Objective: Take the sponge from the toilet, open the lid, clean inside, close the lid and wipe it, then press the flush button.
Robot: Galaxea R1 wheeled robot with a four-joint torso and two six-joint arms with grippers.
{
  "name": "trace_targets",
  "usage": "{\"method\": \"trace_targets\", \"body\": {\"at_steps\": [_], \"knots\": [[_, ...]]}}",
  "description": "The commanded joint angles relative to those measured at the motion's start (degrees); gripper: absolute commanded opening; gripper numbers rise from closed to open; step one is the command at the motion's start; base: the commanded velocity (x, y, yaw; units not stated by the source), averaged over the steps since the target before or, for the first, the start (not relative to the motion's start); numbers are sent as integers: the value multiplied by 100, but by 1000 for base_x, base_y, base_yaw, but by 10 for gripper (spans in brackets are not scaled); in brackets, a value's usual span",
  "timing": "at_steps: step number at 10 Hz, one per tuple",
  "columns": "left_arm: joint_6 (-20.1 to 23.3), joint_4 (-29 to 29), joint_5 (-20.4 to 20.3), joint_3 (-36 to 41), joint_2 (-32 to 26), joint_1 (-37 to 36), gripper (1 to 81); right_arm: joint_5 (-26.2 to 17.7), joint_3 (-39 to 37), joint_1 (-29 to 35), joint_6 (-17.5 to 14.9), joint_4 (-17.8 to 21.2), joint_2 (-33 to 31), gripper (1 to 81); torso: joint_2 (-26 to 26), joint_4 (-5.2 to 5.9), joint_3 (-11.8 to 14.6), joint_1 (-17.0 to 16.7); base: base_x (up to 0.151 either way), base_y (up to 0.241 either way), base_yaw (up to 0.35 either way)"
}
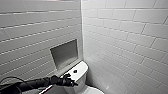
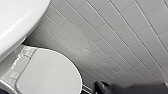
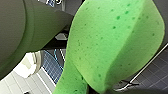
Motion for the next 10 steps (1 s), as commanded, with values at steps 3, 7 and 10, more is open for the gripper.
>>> {"method": "trace_targets", "body": {"at_steps": [3, 7, 10], "knots": [[-28, -656, 638, -1225, 714, -1576, 10, -359, 244, 52, -5, -83, -60, 10, 0, 0, -505, 0, 0, 0, 0], [-36, -682, 744, -1962, 1030, -1999, 10, -238, 280, -133, -5, -31, -156, 10, 6, 0, -642, 4, 0, 0, 0], [-10, -603, 752, -2789, 1399, -2192, 10, 449, 456, -686, 13, -13, -385, 10, 11, 0, -725, 9, 0, 0, 0]]}}
